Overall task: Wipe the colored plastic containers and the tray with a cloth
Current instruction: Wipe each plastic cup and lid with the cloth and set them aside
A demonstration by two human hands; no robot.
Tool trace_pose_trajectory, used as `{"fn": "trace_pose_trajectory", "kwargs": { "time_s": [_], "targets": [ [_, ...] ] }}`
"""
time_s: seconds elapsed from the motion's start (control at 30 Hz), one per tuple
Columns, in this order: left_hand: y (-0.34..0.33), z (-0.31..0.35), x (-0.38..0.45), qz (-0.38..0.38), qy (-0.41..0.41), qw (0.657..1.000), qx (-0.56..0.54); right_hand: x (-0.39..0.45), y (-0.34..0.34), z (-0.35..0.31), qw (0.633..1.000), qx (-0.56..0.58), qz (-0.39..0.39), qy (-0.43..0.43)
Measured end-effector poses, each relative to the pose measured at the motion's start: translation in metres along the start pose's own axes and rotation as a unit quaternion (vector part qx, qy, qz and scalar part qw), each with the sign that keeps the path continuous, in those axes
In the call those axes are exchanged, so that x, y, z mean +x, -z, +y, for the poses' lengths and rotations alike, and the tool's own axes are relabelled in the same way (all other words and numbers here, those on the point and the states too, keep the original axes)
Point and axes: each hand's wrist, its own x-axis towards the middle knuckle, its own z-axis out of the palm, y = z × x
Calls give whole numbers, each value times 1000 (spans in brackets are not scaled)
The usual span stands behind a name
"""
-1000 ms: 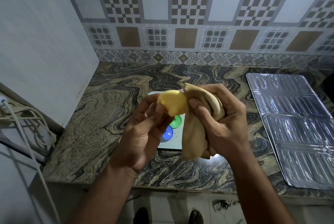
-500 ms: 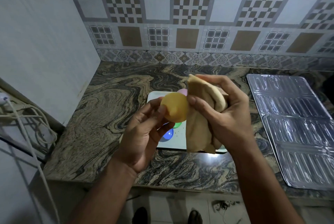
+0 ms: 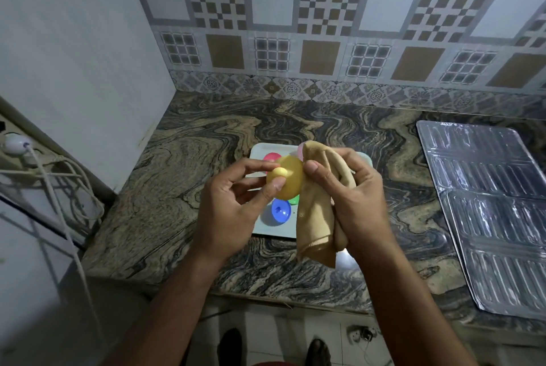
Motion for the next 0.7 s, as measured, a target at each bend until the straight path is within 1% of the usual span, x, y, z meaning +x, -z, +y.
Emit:
{"fn": "trace_pose_trajectory", "kwargs": {
  "time_s": [0.1, 0.17, 0.23, 0.3, 0.33, 0.47, 0.53, 0.6, 0.7],
  "targets": [
    [25, -14, 2, 40, -4, 998, 54, -1, -1, 8, 998, -52, 16, 33],
    [50, -29, 5, 67, 16, 993, 96, -2, -2, 15, 997, -64, 19, 33],
    [78, -49, 4, 76, 39, 982, 170, -3, -3, 21, 996, -82, 14, 26],
    [105, -73, -1, 85, 70, 963, 245, -4, -10, 31, 996, -85, 2, 12],
    [112, -85, -3, 84, 87, 956, 267, -5, -10, 32, 996, -84, 1, 13],
    [123, -124, -14, 78, 124, 940, 307, -10, -19, 42, 997, -80, -22, 12],
    [119, -136, -17, 70, 134, 936, 317, -12, -21, 47, 994, -106, -32, 16],
    [114, -146, -15, 55, 130, 934, 329, -13, -23, 51, 992, -123, -38, 18],
    [108, -155, -12, 38, 126, 929, 346, -15, -22, 56, 992, -118, -39, 13]
  ]
}}
